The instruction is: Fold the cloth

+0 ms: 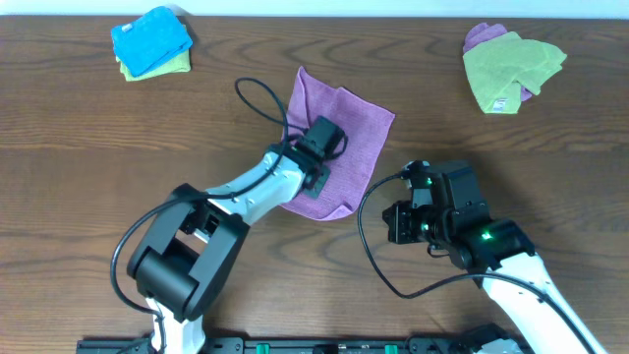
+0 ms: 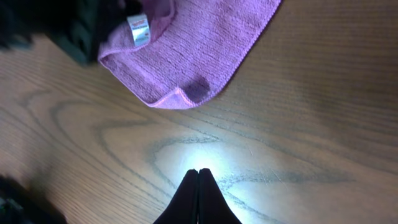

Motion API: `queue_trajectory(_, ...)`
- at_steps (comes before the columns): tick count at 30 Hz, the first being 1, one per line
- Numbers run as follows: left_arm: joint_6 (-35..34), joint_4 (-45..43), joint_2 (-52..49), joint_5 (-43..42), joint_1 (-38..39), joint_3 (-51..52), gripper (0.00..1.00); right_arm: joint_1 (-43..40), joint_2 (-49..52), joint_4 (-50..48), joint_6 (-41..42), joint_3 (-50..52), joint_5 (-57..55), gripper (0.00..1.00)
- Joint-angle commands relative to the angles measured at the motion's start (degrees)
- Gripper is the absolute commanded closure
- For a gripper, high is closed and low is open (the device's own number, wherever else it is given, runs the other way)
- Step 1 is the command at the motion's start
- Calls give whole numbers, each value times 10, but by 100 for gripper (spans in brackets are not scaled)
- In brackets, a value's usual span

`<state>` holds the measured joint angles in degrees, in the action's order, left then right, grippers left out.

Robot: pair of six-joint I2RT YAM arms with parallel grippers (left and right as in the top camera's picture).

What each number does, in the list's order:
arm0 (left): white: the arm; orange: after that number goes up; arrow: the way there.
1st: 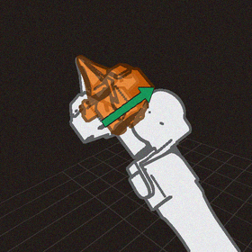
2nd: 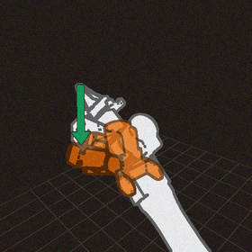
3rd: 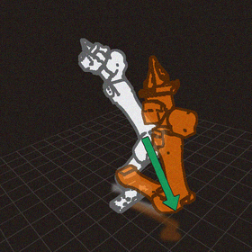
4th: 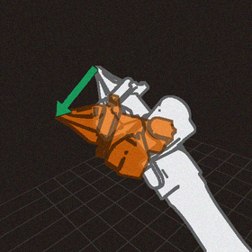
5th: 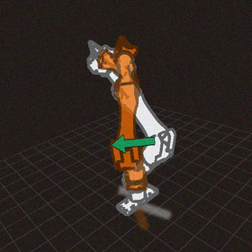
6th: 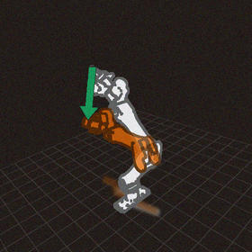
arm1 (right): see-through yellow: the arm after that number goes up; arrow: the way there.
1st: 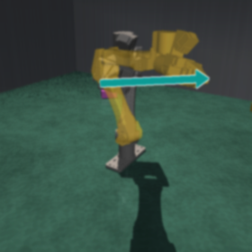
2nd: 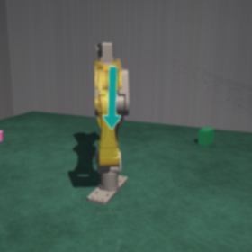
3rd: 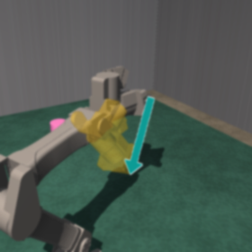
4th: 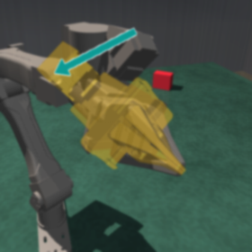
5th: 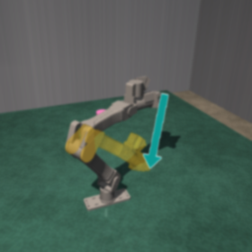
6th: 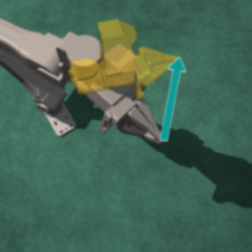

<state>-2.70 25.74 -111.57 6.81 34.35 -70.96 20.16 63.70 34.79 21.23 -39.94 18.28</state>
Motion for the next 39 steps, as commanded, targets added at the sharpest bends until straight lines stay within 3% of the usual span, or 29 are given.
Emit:
queue_trajectory(1,-26,19,1,-41,-32,-61,94,5,-4,3,-3,-5,-1,99)
queue_trajectory(7,-27,45,28,-66,-102,-103,94,5,-7,4,-3,-5,-1,98)
queue_trajectory(9,-26,56,30,-187,-125,-103,94,5,-7,4,-2,-5,-4,99)
queue_trajectory(11,-26,63,29,-257,-134,-100,94,1,-11,14,-2,-7,-19,99)
queue_trajectory(14,-26,77,30,-282,-134,-98,94,-33,-36,69,-11,-35,-54,99)
queue_trajectory(19,-22,97,30,-293,-117,-98,87,-137,-113,217,-99,-153,-112,99)
queue_trajectory(21,-20,103,30,-289,-104,-98,86,-176,-152,261,-124,-190,-114,98)
queue_trajectory(22,-17,104,30,-288,-98,-98,85,-188,-169,276,-130,-197,-114,92)
queue_trajectory(24,-14,107,30,-265,-80,-98,76,-209,-212,310,-134,-200,-114,70)
queue_trajectory(26,-14,116,30,-211,-56,-98,72,-217,-251,342,-134,-200,-114,62)
queue_trajectory(34,-23,161,30,-49,39,-73,76,-217,-324,408,-134,-224,-160,53)
queue_trajectory(39,-35,129,30,-41,48,-27,76,-217,-327,436,-135,-260,-173,53)
